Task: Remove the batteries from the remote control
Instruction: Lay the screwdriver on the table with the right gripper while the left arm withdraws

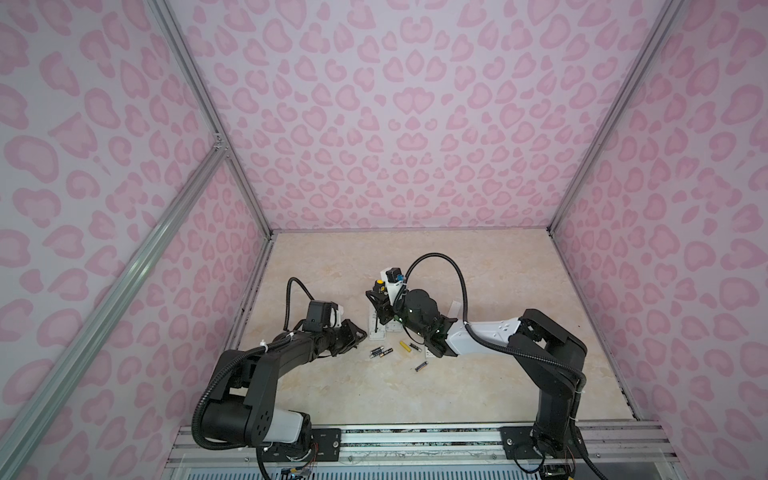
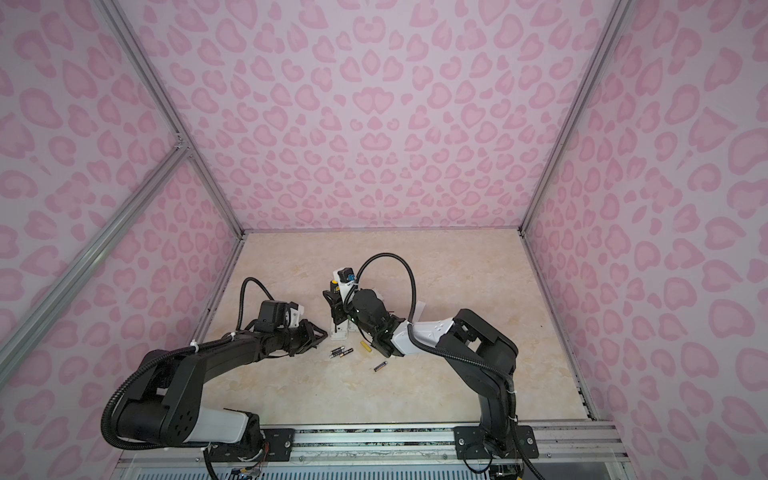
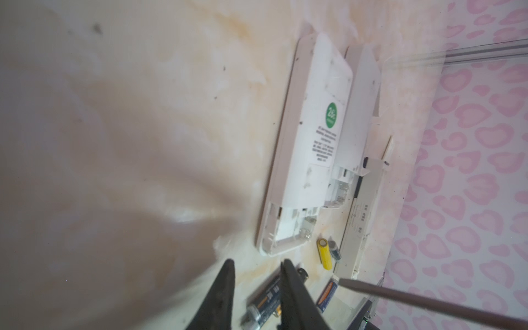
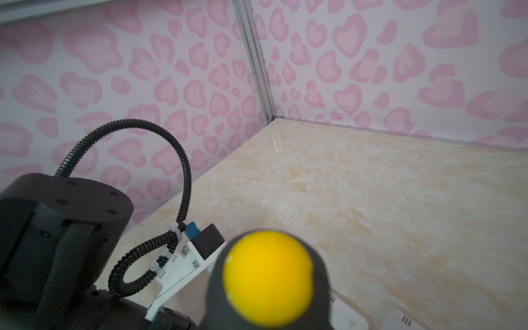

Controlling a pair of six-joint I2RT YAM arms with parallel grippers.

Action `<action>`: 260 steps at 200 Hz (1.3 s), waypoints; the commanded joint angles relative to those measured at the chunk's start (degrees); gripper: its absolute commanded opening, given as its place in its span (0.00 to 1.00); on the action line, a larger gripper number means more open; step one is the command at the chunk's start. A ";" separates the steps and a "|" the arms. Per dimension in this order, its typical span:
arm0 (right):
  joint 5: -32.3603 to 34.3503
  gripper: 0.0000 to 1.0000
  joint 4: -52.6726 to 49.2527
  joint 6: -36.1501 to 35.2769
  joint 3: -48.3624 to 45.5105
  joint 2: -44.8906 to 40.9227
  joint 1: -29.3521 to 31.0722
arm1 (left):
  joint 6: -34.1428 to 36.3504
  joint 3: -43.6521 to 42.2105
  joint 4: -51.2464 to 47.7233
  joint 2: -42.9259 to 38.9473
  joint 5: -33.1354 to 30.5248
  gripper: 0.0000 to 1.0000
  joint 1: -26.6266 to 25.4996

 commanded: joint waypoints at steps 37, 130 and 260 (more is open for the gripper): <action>2.65 0.00 -13.69 3.82 -5.03 -12.76 -3.81 | 5.11 2.96 -9.70 -7.61 -5.10 0.32 0.04; 4.62 0.00 -49.68 10.12 -16.71 -34.81 -14.94 | 12.72 6.10 -24.42 -25.83 -21.90 0.34 0.19; 1.93 0.24 -59.66 14.12 -28.22 -36.94 -26.95 | 12.09 5.33 -28.28 -34.03 -21.78 0.41 0.18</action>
